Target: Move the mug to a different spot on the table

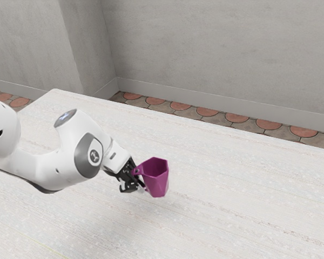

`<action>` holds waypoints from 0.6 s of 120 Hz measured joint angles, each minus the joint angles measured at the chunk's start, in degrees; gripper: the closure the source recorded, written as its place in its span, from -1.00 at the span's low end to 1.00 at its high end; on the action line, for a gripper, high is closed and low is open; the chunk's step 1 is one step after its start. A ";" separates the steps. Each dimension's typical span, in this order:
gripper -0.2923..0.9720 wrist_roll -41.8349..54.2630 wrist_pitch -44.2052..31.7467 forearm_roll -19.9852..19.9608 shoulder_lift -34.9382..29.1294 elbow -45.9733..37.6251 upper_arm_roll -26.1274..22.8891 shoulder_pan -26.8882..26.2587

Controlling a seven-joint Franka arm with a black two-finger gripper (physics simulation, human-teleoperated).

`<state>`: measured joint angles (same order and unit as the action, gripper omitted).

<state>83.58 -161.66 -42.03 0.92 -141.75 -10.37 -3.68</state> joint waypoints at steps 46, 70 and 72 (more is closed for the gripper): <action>0.66 1.01 -7.85 -8.04 0.94 -1.38 5.63 0.40; 0.65 1.35 -10.67 -9.83 1.78 -1.70 8.31 2.04; 0.65 1.37 -10.81 -9.88 1.96 -1.70 8.51 2.03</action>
<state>84.96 -172.48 -51.91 2.88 -143.46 -1.86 -1.65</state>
